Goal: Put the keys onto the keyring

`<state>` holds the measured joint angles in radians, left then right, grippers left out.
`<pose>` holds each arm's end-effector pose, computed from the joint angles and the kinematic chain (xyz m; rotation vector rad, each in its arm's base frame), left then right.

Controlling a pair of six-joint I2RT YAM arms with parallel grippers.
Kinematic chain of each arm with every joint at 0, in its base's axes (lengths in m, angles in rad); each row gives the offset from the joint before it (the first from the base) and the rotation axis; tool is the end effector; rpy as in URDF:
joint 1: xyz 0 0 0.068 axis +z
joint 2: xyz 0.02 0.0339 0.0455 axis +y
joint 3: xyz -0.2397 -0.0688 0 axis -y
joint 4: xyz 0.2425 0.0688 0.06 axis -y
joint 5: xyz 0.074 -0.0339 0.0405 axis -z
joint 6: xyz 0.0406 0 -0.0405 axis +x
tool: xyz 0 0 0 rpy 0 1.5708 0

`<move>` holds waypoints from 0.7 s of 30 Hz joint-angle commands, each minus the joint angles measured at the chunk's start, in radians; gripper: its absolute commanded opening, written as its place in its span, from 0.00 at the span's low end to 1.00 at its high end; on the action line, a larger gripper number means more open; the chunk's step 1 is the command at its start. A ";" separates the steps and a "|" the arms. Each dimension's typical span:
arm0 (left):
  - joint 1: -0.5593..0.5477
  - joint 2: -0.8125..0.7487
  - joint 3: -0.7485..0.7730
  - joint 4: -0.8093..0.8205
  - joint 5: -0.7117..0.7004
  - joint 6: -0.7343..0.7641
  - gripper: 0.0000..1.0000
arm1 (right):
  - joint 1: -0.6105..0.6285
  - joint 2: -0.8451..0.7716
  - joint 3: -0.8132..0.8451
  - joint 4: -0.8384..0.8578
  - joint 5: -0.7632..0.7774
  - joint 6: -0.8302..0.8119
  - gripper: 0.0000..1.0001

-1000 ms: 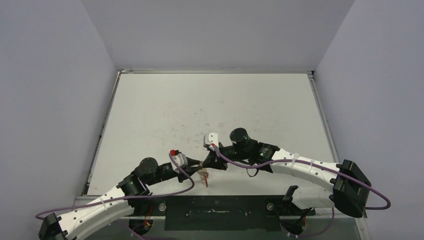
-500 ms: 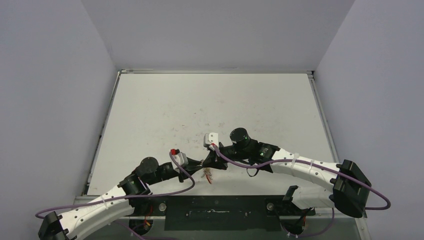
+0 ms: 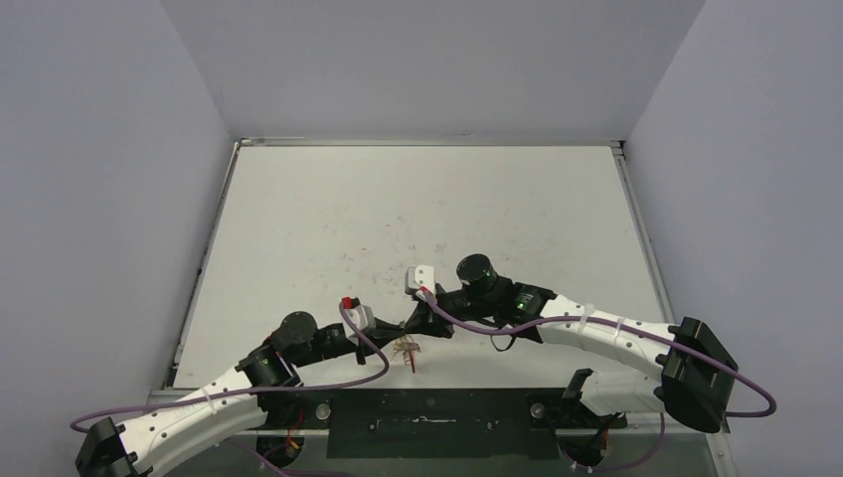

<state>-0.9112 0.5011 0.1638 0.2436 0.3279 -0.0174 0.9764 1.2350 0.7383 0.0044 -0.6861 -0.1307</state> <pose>0.0941 -0.1427 0.1945 0.9851 1.4511 -0.9636 0.1331 0.2428 0.2272 -1.5009 1.5662 1.2119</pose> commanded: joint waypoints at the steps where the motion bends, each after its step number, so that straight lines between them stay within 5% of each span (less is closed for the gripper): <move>1: 0.000 0.004 0.062 0.069 0.002 0.008 0.00 | 0.008 0.002 0.039 0.014 -0.045 -0.024 0.00; 13: 0.000 0.000 0.067 0.049 -0.039 0.006 0.00 | 0.013 -0.001 0.047 -0.024 -0.035 -0.042 0.00; 18: 0.000 0.012 0.078 0.044 -0.040 0.008 0.19 | 0.014 0.005 0.046 -0.023 -0.043 -0.040 0.00; 21: 0.000 0.021 0.081 0.045 -0.037 0.009 0.20 | 0.014 0.005 0.046 -0.020 -0.043 -0.038 0.00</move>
<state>-0.9108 0.5156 0.1822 0.2359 0.3058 -0.0147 0.9779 1.2392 0.7498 -0.0395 -0.6903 -0.1680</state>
